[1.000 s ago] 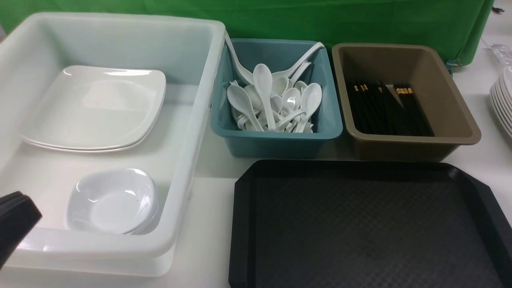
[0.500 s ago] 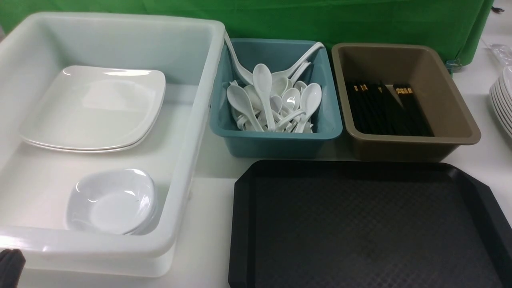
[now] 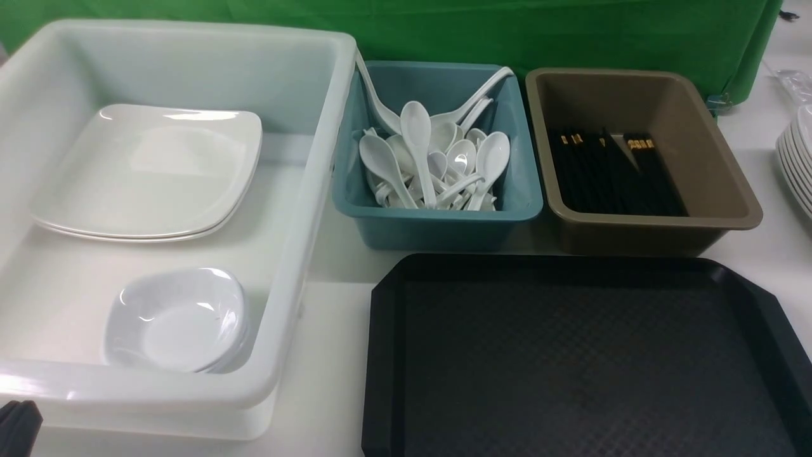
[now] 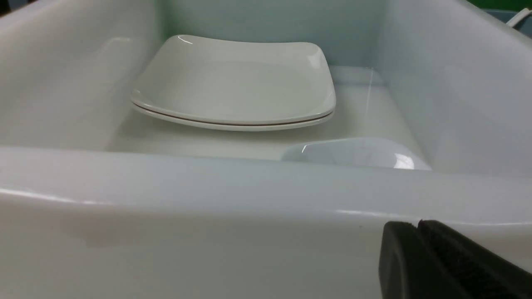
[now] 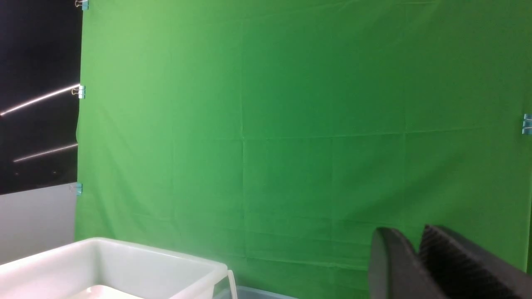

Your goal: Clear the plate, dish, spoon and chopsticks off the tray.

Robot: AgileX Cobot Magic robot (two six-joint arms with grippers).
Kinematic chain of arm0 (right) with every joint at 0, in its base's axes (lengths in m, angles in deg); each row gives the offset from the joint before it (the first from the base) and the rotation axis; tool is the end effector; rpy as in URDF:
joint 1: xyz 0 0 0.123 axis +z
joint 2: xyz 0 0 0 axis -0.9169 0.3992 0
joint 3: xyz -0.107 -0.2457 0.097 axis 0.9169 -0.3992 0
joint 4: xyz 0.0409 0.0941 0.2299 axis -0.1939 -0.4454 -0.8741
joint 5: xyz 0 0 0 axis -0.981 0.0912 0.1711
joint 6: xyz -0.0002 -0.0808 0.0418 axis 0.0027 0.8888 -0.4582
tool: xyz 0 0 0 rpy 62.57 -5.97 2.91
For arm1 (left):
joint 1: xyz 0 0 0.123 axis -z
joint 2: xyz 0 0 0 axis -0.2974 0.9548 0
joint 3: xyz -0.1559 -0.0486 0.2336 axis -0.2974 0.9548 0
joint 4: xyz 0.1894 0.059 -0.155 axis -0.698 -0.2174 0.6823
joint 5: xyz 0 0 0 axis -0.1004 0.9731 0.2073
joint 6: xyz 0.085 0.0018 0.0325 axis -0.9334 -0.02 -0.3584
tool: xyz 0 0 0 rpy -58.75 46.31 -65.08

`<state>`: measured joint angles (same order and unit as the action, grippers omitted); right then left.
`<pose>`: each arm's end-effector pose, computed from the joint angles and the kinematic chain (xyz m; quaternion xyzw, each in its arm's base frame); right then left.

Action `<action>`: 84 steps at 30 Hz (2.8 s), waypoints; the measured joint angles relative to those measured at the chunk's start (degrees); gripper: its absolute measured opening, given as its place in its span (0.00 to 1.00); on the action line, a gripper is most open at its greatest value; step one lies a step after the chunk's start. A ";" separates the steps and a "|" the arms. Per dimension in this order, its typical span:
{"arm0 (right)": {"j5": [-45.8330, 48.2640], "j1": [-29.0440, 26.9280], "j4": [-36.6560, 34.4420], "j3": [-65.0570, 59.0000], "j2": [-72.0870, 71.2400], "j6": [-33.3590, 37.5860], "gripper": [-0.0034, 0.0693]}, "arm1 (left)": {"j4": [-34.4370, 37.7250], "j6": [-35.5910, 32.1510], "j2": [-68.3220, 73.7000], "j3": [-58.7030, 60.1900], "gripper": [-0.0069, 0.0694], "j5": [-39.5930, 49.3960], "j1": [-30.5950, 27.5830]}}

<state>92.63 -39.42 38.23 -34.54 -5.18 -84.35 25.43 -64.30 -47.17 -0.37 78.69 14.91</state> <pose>0.0062 0.0016 0.3892 -0.1359 0.4902 0.1578 0.8464 0.0560 -0.0009 0.1905 0.0188 0.7562 0.0204 0.6537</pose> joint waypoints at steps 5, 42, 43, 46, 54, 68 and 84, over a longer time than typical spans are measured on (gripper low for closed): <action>0.00 0.00 0.00 0.00 0.00 0.00 0.27 | 0.00 0.00 0.00 0.00 0.11 0.00 0.00; 10.44 -22.86 -17.01 -33.89 -6.55 22.33 0.34 | -0.05 -0.43 0.00 0.00 0.11 -0.05 0.00; 10.73 -23.13 -16.99 -33.89 -6.63 22.33 0.34 | -0.05 -0.43 0.00 0.00 0.11 -0.05 0.00; 11.35 -23.84 -16.95 -33.89 -6.81 22.47 0.35 | -0.05 -0.43 0.00 0.00 0.11 -0.10 0.00; 11.35 -23.96 -16.89 -33.89 -6.81 22.57 0.37 | -0.05 -0.43 0.00 0.00 0.11 -0.10 0.00; 11.35 -23.96 -16.89 -33.89 -6.84 22.63 0.37 | -0.05 -0.61 0.00 0.00 0.11 -0.10 0.00; 11.35 -23.96 -16.89 -33.89 -6.84 22.63 0.37 | -0.05 -0.62 0.00 0.00 0.11 -0.10 0.00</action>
<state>103.98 -63.38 21.34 -68.43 -12.02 -61.72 25.37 -64.92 -47.17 -0.37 78.59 14.91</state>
